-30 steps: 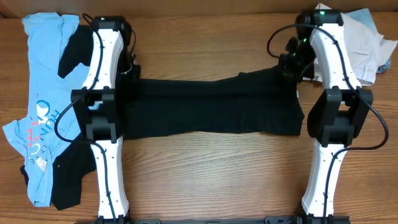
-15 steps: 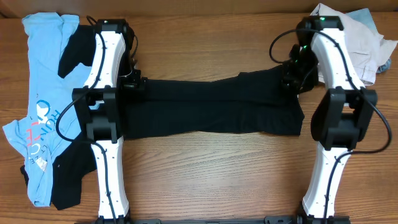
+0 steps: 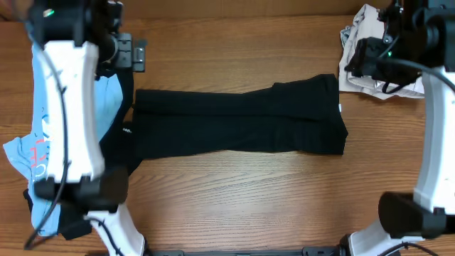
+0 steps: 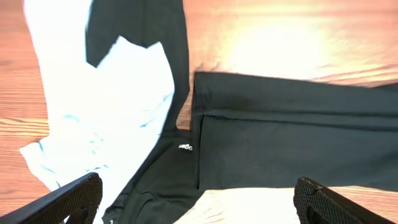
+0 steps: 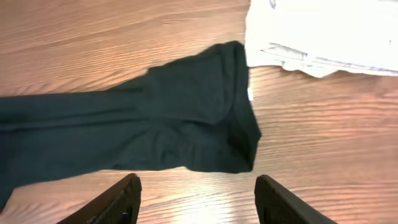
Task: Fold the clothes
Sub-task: 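Move both grippers to the ends of the folded shirt strip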
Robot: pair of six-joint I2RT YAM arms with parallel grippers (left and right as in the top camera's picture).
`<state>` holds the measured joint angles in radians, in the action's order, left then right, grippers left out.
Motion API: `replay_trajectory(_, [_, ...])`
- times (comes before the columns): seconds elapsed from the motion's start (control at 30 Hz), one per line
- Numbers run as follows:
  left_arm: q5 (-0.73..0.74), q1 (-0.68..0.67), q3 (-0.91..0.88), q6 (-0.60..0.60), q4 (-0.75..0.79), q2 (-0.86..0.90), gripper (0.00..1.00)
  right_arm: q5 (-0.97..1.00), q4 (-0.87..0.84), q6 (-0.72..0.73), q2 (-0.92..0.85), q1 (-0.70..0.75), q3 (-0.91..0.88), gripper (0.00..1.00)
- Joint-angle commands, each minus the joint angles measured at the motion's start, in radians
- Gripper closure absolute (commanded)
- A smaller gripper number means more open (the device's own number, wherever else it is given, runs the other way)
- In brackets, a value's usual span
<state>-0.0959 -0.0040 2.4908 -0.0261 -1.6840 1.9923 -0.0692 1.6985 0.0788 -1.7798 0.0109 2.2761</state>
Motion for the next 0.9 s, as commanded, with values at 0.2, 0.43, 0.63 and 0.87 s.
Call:
replay_trajectory(0.2, [0.079, 0.006, -0.425, -0.049, 0.156, -0.102, 0.00, -0.021, -0.010, 0.005, -0.006, -0.127, -0.092, 0.38])
replay_trajectory(0.43, [0.162, 0.039, -0.768, -0.060, 0.441, -0.101, 0.00, -0.022, -0.010, 0.005, -0.006, -0.143, -0.159, 0.38])
replay_trajectory(0.63, [0.164, 0.105, -0.958, -0.060, 0.531, -0.102, 0.00, -0.022, -0.028, 0.004, -0.006, -0.143, -0.182, 0.38])
replay_trajectory(0.87, [0.201, 0.205, -1.136, -0.068, 0.658, -0.102, 0.41, -0.021, -0.047, 0.004, -0.006, -0.143, -0.182, 0.37])
